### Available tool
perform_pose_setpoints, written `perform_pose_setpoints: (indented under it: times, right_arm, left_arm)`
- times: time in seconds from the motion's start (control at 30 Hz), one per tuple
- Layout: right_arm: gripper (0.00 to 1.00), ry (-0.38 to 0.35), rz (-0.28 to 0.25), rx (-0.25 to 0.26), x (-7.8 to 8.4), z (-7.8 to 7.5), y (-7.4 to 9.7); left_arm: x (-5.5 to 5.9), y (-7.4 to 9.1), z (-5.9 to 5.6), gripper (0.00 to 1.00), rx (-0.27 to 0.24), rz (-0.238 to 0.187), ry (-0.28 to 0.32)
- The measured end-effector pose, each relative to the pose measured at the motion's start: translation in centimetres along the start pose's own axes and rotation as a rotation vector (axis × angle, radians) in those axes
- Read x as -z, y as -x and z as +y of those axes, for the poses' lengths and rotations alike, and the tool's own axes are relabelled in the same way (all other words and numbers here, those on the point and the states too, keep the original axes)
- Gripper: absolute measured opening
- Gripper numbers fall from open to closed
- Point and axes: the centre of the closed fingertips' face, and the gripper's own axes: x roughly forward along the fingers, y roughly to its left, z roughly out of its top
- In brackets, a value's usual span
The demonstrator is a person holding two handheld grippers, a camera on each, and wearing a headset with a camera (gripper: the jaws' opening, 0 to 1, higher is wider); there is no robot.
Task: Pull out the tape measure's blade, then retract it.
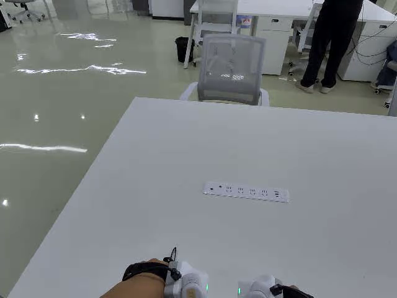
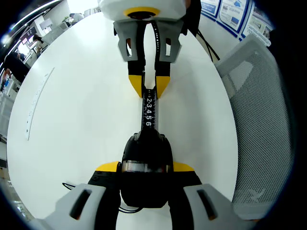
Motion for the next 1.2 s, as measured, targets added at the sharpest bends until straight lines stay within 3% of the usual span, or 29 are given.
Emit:
perform_pose_setpoints:
  times: [1.2]
  right_arm:
    - [0.11,-0.026,0.0,0.002,1.9,-0.2,1.0]
  left_arm:
    - [-0.1,0.0,0.0,0.34,-0.001,-0.006,0.006]
